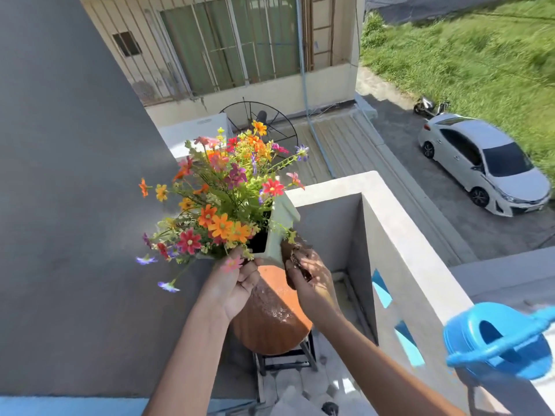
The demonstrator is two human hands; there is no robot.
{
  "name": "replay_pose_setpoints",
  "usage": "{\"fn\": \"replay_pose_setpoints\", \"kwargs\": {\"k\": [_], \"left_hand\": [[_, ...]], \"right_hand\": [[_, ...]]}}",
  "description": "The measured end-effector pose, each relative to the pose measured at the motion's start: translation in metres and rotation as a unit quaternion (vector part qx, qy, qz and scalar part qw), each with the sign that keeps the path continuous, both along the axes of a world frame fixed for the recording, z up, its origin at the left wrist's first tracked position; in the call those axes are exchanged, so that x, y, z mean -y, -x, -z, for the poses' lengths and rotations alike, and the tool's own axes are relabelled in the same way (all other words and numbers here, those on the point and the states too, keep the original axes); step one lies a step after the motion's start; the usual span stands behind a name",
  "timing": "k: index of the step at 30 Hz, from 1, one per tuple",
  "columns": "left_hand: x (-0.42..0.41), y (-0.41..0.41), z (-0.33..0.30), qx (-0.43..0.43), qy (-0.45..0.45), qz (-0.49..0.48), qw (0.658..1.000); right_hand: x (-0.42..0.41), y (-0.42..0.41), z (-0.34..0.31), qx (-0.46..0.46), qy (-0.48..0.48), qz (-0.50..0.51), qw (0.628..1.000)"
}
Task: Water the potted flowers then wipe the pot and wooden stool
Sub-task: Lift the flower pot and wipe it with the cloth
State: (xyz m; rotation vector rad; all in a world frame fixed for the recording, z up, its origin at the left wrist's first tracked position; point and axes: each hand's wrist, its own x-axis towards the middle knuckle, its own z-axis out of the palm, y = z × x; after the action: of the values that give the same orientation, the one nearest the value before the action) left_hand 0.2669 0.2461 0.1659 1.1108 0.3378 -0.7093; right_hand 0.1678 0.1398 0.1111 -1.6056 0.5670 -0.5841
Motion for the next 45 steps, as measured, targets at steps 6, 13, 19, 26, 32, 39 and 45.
{"fn": "replay_pose_setpoints", "kwargs": {"k": [6, 13, 19, 26, 32, 39, 45], "left_hand": [[0.005, 0.006, 0.000, 0.017, -0.017, 0.005, 1.000], [-0.004, 0.016, -0.005, 0.007, 0.010, 0.052, 0.999], [-0.006, 0.022, -0.011, 0.041, 0.008, 0.059, 0.997], [-0.003, 0.022, -0.012, 0.062, -0.037, 0.059, 0.996], [0.005, 0.011, -0.017, 0.046, -0.016, 0.036, 0.998], [-0.002, 0.004, -0.017, 0.037, 0.001, 0.013, 0.999], [-0.005, 0.009, -0.012, 0.056, -0.046, 0.040, 0.997]], "right_hand": [[0.008, -0.030, -0.028, 0.029, 0.057, 0.020, 0.998], [0.052, -0.047, -0.022, -0.005, 0.102, 0.022, 0.995], [0.072, -0.059, 0.000, -0.053, 0.066, 0.094, 0.992], [0.068, -0.059, -0.039, 0.009, 0.046, 0.038, 0.998], [0.032, -0.036, -0.038, 0.076, 0.141, 0.012, 0.987], [0.011, -0.002, 0.009, 0.067, 0.216, -0.056, 0.972], [0.030, -0.028, -0.024, 0.097, 0.079, -0.020, 0.992]]}}
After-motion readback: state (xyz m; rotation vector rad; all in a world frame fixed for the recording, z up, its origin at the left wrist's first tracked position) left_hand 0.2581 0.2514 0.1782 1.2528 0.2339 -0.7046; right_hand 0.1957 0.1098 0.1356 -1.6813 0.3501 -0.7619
